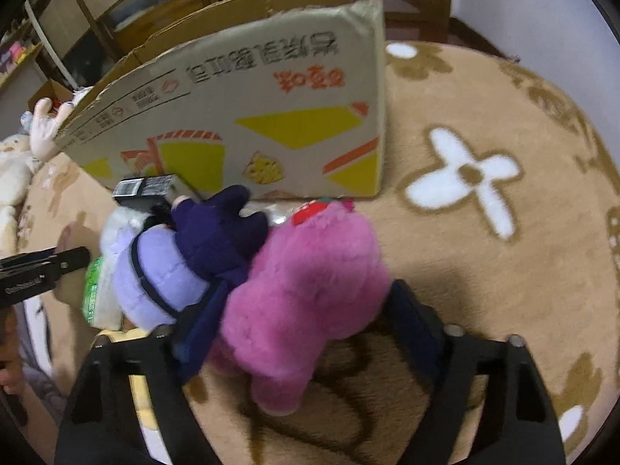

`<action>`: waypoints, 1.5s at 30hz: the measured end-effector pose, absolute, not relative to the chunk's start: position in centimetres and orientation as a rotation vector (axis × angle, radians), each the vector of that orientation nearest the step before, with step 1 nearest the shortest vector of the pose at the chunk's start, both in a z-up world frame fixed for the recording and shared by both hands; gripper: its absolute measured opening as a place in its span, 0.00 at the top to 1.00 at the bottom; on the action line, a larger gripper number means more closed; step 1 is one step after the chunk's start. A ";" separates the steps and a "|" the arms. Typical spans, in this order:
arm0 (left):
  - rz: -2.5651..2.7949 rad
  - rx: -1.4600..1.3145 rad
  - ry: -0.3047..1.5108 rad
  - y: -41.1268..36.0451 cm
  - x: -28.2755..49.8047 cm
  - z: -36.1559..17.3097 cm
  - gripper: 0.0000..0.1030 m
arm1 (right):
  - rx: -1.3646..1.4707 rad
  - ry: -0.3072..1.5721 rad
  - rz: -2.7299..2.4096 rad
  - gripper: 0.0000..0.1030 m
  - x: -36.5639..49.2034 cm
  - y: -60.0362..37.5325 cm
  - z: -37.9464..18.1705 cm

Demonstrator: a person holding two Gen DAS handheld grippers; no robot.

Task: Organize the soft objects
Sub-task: 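Lower the left tool onto the pink swirl cushion while the right tool lowers onto the pink bear, then close the left tool on the swirl cushion while the right tool grips the pink bear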

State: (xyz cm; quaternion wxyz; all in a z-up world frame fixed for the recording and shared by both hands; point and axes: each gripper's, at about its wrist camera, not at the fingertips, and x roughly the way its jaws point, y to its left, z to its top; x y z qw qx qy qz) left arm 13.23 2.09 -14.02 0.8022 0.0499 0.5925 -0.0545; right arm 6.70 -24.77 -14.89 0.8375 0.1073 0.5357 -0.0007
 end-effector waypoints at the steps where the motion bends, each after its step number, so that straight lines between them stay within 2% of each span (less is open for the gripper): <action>1: -0.120 0.110 1.266 2.1 13.3 -14.0 0.58 | 0.217 1.133 -0.002 0.22 6.7 -24.7 -14.9; 11: -0.122 0.097 1.229 1.9 12.6 -12.8 0.59 | 0.188 1.121 -0.025 0.27 6.2 -25.2 -13.3; 23: -0.124 0.165 1.084 0.7 10.2 -9.6 0.60 | 0.167 1.075 -0.068 0.32 4.6 -25.8 -11.8; 32: -0.141 0.209 0.961 0.1 7.4 -6.8 0.60 | 0.218 0.951 -0.060 0.33 2.9 -26.3 -9.1; 45: -0.138 0.265 0.710 -0.6 2.0 -0.4 0.59 | 0.224 0.685 -0.025 0.33 -0.8 -26.3 -0.5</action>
